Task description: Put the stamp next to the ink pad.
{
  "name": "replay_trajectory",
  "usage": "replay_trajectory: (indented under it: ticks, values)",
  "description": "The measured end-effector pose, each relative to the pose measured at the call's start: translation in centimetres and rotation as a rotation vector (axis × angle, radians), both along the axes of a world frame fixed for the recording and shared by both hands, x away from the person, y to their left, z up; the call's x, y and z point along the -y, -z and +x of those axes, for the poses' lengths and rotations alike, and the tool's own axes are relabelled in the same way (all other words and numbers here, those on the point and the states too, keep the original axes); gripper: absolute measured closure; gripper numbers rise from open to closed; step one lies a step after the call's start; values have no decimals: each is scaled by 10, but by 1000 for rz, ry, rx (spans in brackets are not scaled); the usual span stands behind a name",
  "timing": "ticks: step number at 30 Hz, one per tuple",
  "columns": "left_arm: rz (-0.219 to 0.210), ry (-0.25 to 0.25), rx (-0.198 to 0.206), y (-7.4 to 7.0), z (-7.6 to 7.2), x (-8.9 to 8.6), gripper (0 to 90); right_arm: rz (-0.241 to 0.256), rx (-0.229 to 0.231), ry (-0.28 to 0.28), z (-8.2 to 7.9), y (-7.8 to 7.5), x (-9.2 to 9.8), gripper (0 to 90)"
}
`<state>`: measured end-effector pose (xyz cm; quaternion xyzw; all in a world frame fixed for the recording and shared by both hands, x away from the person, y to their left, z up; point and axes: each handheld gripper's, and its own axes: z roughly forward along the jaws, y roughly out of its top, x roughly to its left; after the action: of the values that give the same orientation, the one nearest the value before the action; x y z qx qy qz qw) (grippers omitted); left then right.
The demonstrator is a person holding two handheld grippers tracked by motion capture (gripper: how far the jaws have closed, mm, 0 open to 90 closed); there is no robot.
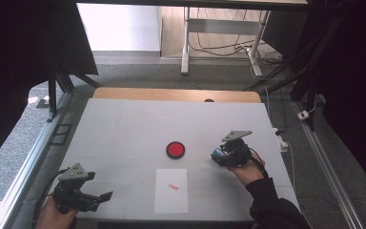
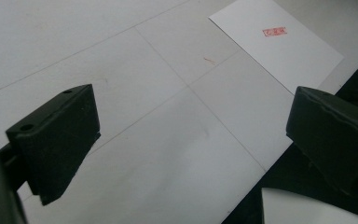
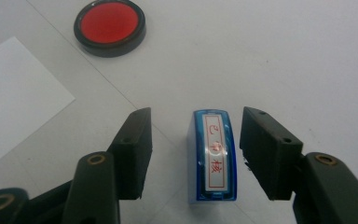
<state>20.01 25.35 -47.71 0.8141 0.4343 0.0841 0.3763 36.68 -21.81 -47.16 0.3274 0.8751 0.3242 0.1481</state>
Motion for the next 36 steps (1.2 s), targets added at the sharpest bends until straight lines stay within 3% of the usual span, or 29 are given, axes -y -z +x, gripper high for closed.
replay_trajectory:
  ticks: [19, 32, 36]
  values:
    - [3, -2, 1, 0, 0, 0, 29, 90, 0, 32, -17, -15, -1, 180]
    - [1, -1, 0, 0, 0, 0, 29, 135, 26, 21, -46, -28, 5, 72]
    - [1, -1, 1, 0, 0, 0, 29, 138, 28, 45, -55, -29, 11, 22]
